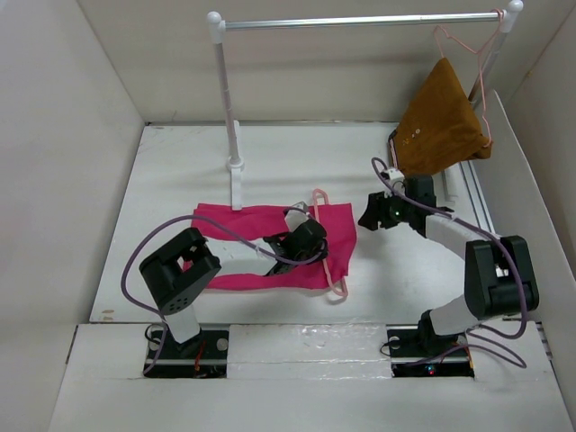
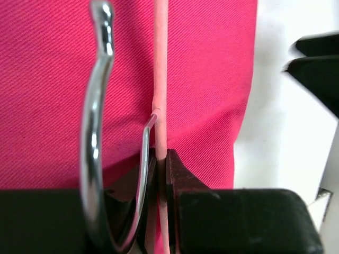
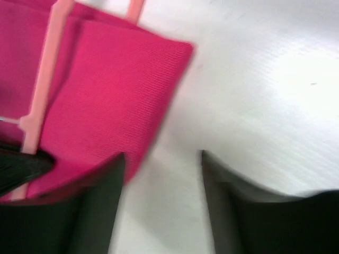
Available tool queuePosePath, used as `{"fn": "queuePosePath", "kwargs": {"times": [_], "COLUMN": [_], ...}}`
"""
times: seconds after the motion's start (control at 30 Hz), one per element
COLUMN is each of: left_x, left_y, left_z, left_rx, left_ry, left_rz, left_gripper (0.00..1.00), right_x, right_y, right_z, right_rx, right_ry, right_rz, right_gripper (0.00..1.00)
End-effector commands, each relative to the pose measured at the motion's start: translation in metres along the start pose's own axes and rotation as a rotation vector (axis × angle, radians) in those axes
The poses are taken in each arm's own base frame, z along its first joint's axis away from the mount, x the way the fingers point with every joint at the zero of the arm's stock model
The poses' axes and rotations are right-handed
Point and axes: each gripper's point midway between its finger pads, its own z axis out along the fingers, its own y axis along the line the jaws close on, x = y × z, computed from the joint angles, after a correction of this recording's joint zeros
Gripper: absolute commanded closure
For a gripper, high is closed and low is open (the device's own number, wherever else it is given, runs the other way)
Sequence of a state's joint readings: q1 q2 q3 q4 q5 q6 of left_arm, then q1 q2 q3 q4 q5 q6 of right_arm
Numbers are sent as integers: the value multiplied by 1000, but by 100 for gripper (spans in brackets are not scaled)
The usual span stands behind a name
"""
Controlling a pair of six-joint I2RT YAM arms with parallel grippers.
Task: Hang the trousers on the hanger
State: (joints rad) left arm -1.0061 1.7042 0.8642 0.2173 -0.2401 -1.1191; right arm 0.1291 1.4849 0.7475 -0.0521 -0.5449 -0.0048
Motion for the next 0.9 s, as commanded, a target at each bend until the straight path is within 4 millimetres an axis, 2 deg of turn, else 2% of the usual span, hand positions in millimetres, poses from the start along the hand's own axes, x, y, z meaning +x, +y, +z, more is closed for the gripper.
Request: {"fn": "queuePosePath", "kwargs": {"times": [0.0, 0.07, 0.1, 0.13, 0.17, 0.2, 0.23, 0.27, 0.3, 0.33, 0.4, 0.43, 0.47, 0.53, 0.57, 0.6, 0.63, 0.67, 0.7, 0.77, 0.8, 0.87], "left_x": [11, 11, 9, 8, 10, 9, 9, 9, 8, 8, 8, 8, 7, 6, 6, 5, 5, 4, 3, 2, 2, 2], "left_y": [53, 49, 43, 41, 39, 35, 34, 35, 34, 33, 34, 34, 33, 35, 36, 37, 37, 38, 39, 43, 46, 49], "left_z": [-1, 2, 5, 6, 5, 5, 6, 6, 6, 6, 5, 5, 4, 3, 2, 1, 1, -1, -1, -3, -4, -5], "left_rx": [-180, -176, -169, -168, -163, -157, -155, -158, -156, -156, -159, -159, -154, -159, -165, -168, -169, -171, -176, -187, -193, -197], "left_ry": [46, 51, 46, 44, 46, 42, 43, 44, 44, 44, 42, 44, 41, 39, 39, 37, 34, 32, 29, 21, 19, 14], "left_rz": [130, 131, 130, 131, 144, 143, 144, 147, 149, 151, 155, 155, 153, 159, 162, 165, 167, 167, 170, 176, 178, 176], "left_gripper": [100, 100, 100, 100, 100, 100, 100, 100, 100, 100, 100, 100, 100, 100, 100, 100, 100, 100, 100, 100, 100, 100], "right_x": [-48, -38, -21, -13, -12, 14, 17, 19, 30, 43, 51, 62, 61, 67, 62, 60, 60, 59, 59, 51, 50, 40], "right_y": [-6, 13, 19, 22, 30, 36, 39, 47, 61, 65, 72, 74, 76, 81, 84, 92, 91, 92, 94, 93, 93, 89], "right_z": [-4, -5, -5, -7, -11, -10, -9, -8, -5, -4, -1, -1, 1, 4, 7, 11, 14, 16, 17, 18, 16, 7], "right_rx": [21, -17, -37, -44, -58, -89, -109, -140, -196, -213, -230, -232, -242, -276, -300, -350, -352, -361, -384, -403, -408, -392], "right_ry": [-115, -88, -62, -54, -72, -28, -45, -54, -31, -5, 9, 27, 8, 9, -22, -27, -29, -31, -29, -54, -64, -97], "right_rz": [-127, -141, -124, -99, -103, -71, -78, -45, -39, -21, -10, 19, 15, 48, 64, 71, 79, 86, 88, 112, 119, 111], "right_gripper": [30, 23, 18, 16, 14, 13, 13, 13, 14, 15, 16, 17, 18, 23, 27, 37, 37, 44, 63, 80, 91, 98]}}
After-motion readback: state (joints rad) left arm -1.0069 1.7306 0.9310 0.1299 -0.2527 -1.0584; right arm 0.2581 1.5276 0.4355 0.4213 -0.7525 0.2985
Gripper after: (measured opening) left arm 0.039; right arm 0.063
